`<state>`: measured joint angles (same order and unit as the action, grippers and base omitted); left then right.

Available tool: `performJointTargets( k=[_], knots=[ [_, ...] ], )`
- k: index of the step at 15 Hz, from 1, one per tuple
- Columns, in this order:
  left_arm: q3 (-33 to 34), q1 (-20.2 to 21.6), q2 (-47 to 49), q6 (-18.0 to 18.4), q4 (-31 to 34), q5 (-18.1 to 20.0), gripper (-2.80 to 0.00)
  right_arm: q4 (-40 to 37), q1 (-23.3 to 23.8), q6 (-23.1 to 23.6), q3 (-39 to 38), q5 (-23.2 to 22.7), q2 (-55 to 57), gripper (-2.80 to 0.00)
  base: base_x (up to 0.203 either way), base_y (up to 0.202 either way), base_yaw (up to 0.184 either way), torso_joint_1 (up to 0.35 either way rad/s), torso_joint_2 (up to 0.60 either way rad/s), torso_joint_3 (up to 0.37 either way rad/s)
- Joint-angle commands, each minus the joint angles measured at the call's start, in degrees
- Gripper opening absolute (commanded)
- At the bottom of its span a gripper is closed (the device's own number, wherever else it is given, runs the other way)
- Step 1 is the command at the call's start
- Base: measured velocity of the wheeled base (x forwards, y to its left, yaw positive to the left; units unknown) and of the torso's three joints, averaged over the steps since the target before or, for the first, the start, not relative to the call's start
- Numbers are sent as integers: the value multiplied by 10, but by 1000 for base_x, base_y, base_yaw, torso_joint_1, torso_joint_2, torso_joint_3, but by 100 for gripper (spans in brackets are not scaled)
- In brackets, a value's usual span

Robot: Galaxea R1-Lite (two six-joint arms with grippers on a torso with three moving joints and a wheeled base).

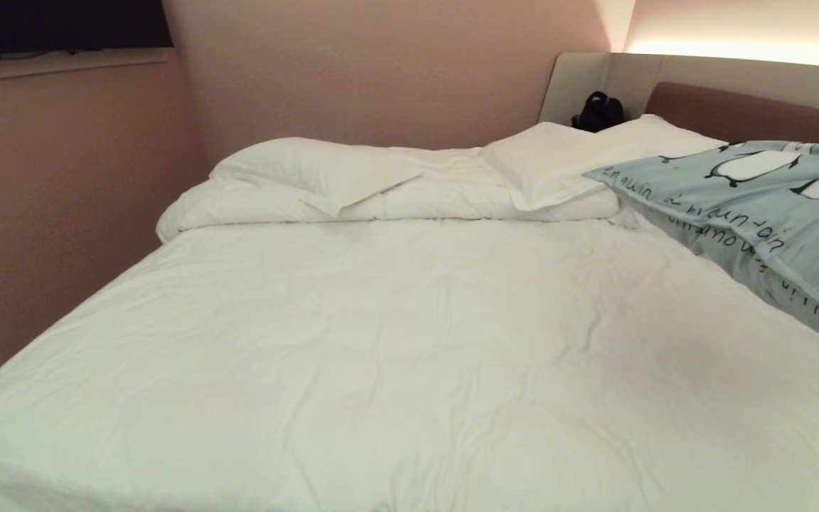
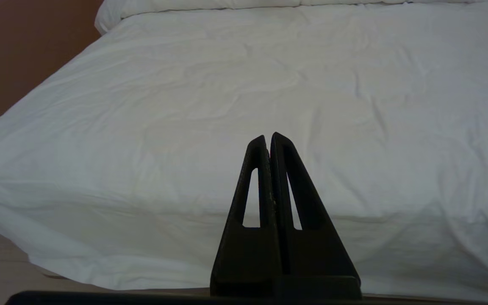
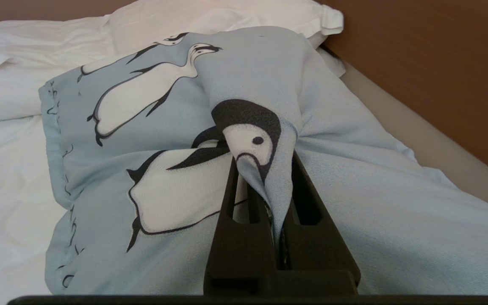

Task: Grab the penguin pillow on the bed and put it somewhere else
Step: Move to the foot of the bed

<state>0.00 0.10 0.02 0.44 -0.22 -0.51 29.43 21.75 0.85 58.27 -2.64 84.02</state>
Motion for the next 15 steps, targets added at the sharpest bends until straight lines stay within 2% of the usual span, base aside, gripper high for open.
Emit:
performJointTargets(
  k=[1, 15],
  knots=[
    [0, 0, 0, 0, 0, 0, -280, 2, 0, 0, 0, -1, 2, -280, 0, 195, 1, 2, 2, 1],
    [0, 0, 0, 0, 0, 0, -280, 4, -8, -8, -7, -2, 6, -280, 0, 196, 0, 3, 3, 3]
  ],
)
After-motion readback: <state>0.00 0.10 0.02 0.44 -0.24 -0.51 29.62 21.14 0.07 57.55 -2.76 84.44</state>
